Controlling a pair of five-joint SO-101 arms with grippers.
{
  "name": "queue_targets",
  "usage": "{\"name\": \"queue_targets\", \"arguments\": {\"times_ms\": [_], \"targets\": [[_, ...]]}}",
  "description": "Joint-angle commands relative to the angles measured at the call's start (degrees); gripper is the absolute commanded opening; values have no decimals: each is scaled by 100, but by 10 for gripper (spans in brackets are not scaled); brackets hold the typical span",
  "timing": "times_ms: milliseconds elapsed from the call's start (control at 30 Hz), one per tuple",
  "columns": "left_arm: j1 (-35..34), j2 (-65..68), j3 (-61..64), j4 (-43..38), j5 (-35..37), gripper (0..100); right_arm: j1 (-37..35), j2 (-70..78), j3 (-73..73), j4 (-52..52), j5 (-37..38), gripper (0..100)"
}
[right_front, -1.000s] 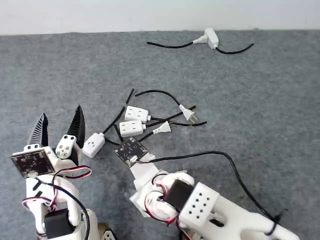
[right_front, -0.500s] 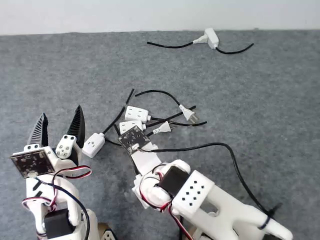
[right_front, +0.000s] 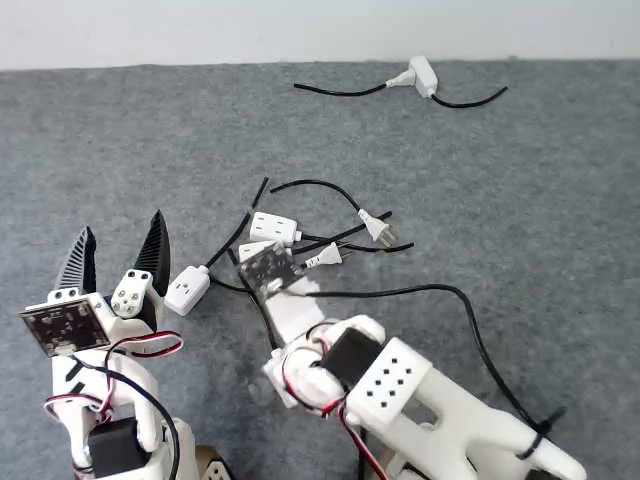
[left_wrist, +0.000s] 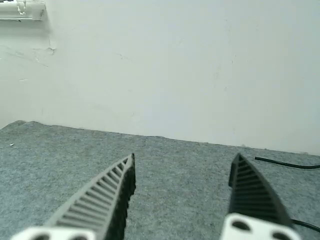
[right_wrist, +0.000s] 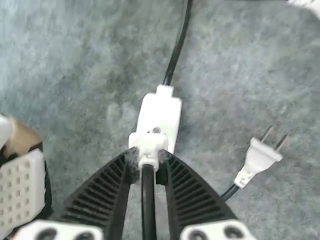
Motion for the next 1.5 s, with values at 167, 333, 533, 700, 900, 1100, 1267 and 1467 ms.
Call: {"name": "queue_targets", "arguments": {"times_ms": [167,333,533,700,900,1100,1267,1467], "targets": [[44,-70,-127,-193,70,305,303,22,-281,92,176,8],[53,-70,-127,-193,70,305,259,22,-281,154,176,8],[53,-70,-127,-193,70,305,-251,22,-281,251,-53,8],[53,-70,-127,-193,70,305,-251,31,-273,110,-53,8],[53,-70,-127,-193,70,305,-242,233,-79,-40,-26,8],[53,-70,-127,-193,70,305,-31,664,-35,-171,-35,8],[53,-70,-127,-193,70,305,-40,673,-35,-251,-35,8],[53,-70,-127,-193,70,305,-40,664,-35,-233,-26,8]]}}
